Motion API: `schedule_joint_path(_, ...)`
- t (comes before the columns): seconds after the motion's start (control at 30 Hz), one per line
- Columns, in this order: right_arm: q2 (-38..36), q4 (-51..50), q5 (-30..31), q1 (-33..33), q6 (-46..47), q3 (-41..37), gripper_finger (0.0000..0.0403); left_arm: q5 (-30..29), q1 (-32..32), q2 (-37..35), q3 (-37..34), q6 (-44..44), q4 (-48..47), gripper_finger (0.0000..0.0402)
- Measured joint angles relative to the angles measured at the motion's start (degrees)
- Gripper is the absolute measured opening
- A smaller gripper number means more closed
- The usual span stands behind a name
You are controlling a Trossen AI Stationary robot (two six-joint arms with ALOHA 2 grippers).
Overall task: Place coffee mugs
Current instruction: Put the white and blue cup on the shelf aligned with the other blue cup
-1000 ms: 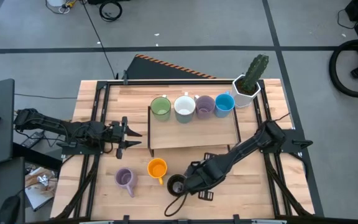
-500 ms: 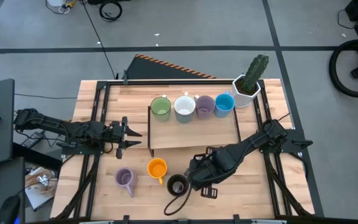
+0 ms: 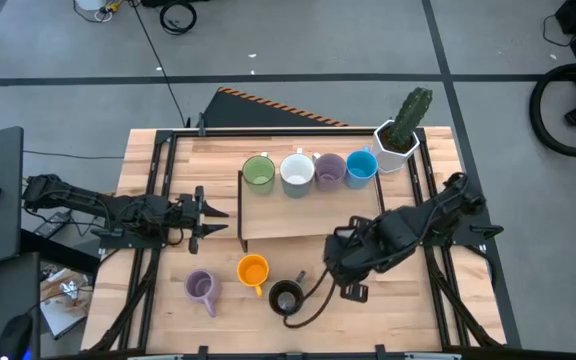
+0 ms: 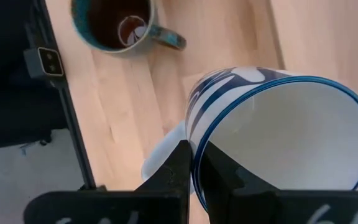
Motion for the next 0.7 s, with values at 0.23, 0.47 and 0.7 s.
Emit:
schedule_joint_path(0.23, -5.6, 0.1, 1.1, -3.6, -4.3, -4.3, 0.0025, 0.0, 0.0, 0.0, 0.0, -1.6, -1.0, 0.0142)
schedule_joint_path(0.47, -11.2, 0.1, -0.6, -8.3, -8.0, -10.2, 0.0025, -1.5, 0.0, 0.0, 0.0, -0.5, -0.9, 0.0142)
schedule_joint_path(0.7, -15.1, 0.3, -3.1, -11.9, -10.6, -14.1, 0.0025, -5.4, 0.0, 0.0, 0.0, 1.5, -0.7, 0.0142)
